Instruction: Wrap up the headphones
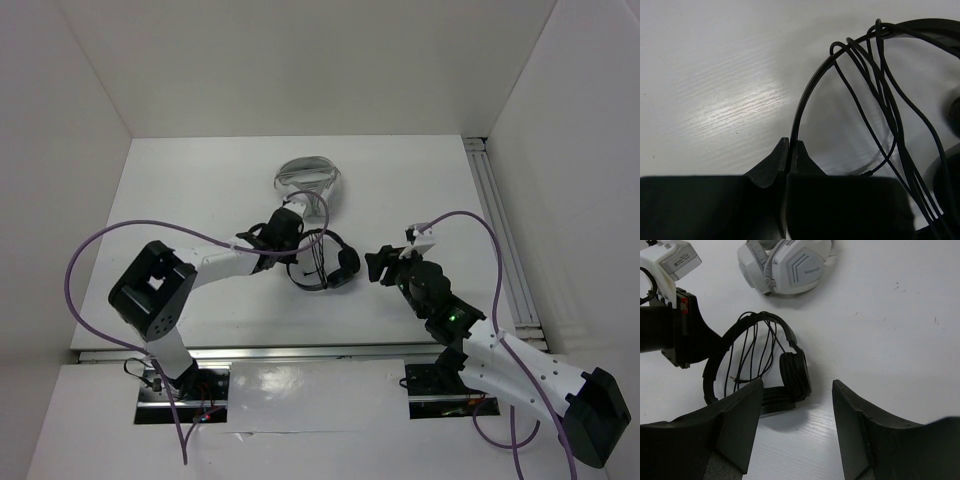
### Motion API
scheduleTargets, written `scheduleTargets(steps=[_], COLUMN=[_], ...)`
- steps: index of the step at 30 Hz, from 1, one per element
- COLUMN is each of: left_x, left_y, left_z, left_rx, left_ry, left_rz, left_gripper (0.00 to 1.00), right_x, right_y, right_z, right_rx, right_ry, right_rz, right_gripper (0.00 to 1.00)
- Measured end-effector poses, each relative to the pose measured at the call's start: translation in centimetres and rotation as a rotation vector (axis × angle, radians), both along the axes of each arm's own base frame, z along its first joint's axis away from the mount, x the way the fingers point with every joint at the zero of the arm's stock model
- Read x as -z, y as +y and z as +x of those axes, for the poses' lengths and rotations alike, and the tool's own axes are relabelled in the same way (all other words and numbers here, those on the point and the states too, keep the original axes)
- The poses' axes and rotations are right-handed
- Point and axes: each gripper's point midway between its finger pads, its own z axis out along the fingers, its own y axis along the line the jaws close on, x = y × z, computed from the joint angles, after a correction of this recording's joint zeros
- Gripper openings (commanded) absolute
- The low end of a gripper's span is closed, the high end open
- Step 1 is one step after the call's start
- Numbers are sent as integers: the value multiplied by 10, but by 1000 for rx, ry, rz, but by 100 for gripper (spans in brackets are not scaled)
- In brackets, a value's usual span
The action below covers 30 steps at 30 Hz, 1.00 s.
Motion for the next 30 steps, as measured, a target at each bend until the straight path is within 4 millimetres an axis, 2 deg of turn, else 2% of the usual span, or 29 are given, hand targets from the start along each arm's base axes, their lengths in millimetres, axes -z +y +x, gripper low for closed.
scheduleTargets(steps=[4, 7, 17, 19, 26, 30], left_x=[2, 1, -18, -16, -14, -22], left_y=[3, 6, 24, 26, 27, 27], left_z=[-1, -5, -17, -19, -21, -26], left_rx=[-7, -22, -61, -58, -80, -88], left_ry=[17, 32, 23, 31, 44, 37], left_rz=[-2, 1, 22, 35, 27, 25], left_gripper=[16, 16, 25, 98, 100, 100], right_x=[0, 0, 0, 0, -14, -22], right_y=[1, 3, 6, 6, 6, 7], right_z=[-1, -1, -3, -3, -4, -4], right_rx=[-7, -18, -36, -40, -43, -47], right_ry=[0, 2, 4, 4, -24, -39], right_rz=[0, 1, 4, 5, 30, 44], right_gripper=[65, 65, 65, 65, 65, 65])
